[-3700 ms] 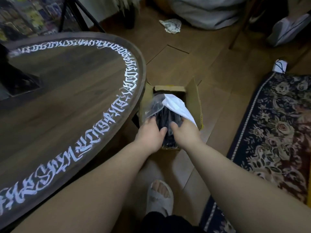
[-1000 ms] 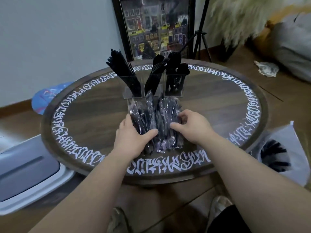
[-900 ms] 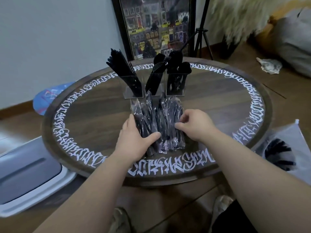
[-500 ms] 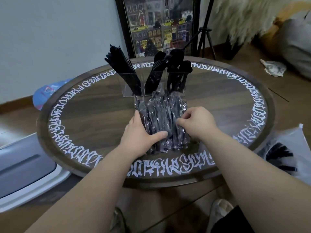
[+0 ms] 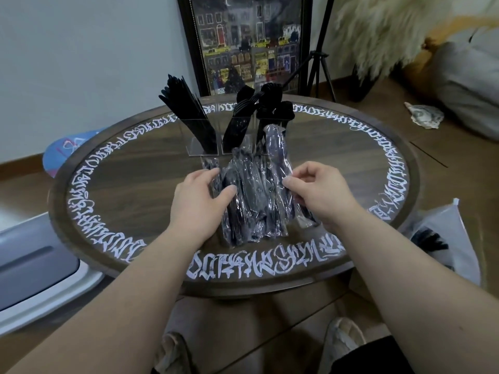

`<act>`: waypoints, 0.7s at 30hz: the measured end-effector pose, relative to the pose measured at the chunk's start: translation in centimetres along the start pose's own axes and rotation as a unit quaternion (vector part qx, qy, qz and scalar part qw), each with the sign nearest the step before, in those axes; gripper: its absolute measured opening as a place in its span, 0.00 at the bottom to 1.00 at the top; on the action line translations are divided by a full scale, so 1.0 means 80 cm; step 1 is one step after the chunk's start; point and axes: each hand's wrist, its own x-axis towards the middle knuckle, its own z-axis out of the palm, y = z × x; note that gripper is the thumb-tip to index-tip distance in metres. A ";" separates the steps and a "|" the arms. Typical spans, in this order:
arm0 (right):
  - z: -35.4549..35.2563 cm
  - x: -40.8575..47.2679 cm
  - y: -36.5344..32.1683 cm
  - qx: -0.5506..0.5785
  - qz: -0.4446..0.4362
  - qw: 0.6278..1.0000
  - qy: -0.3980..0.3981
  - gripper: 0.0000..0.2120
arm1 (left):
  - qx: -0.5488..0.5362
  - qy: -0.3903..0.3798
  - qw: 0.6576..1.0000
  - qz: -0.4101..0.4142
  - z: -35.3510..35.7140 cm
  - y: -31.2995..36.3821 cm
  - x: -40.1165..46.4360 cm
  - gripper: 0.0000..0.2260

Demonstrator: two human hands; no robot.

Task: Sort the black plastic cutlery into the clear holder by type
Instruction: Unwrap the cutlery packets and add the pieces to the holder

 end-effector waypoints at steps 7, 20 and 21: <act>0.027 -0.015 -0.024 -0.003 -0.093 0.990 -0.110 0.08 | -0.330 -0.083 0.938 -0.072 -0.010 0.028 -0.017 0.13; 0.038 -0.012 -0.027 0.027 -0.036 0.991 -0.123 0.09 | -0.433 -0.086 0.890 -0.109 -0.027 0.011 -0.003 0.02; 0.041 -0.010 -0.029 0.026 -0.046 0.992 -0.119 0.10 | -0.429 -0.107 0.890 -0.116 -0.025 0.012 -0.003 0.04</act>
